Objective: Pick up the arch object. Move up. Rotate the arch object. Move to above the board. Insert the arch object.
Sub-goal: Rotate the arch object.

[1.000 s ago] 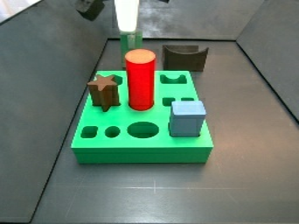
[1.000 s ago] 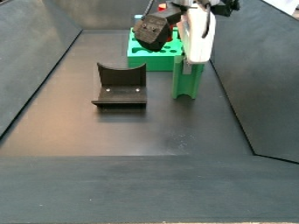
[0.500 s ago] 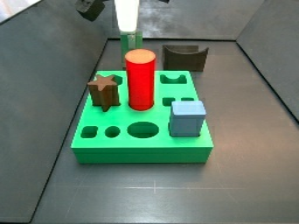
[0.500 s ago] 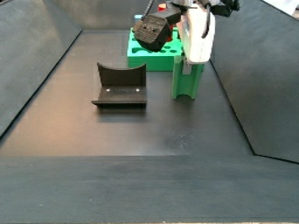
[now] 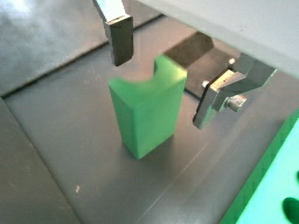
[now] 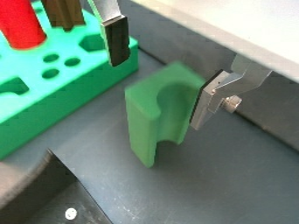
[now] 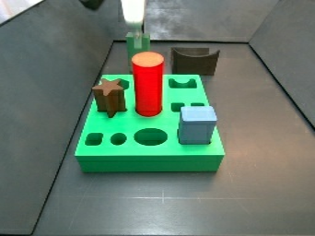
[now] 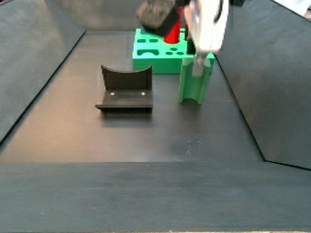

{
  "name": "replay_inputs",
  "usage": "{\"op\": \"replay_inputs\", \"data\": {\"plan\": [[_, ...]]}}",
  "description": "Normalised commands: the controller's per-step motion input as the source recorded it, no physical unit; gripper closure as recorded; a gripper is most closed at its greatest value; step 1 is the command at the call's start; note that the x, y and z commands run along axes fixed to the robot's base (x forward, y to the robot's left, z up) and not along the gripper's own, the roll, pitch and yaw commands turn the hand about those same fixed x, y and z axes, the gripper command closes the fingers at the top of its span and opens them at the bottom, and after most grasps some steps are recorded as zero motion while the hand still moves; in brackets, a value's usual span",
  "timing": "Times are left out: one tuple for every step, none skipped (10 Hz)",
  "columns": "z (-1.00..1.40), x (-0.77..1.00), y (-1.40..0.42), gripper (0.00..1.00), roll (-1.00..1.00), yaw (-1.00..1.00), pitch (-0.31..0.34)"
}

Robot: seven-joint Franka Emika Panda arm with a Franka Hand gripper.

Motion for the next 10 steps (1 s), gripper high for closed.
{"op": "replay_inputs", "data": {"plan": [[0.60, -0.02, 0.00, 0.00, 0.01, -0.03, 0.038], [0.36, -0.01, 0.00, 0.00, 0.01, -0.03, 0.045], [0.18, -0.01, 0.00, 0.00, 0.01, -0.02, 0.049], [0.00, 0.00, 0.08, 0.00, 0.00, 1.00, 0.008], [-0.08, 0.02, 0.07, 0.00, 0.00, 1.00, 0.007], [-0.07, 0.02, 0.05, 0.00, 0.00, 1.00, 0.006], [-0.06, 0.03, 0.03, 0.00, 0.00, 1.00, 0.006], [-0.04, 0.03, 0.02, 0.00, 0.00, 1.00, 0.005], [-0.03, 0.03, 0.01, 0.00, 0.00, 1.00, 0.004], [-0.03, 0.03, 0.01, 0.00, 0.00, 1.00, 0.004]]}}
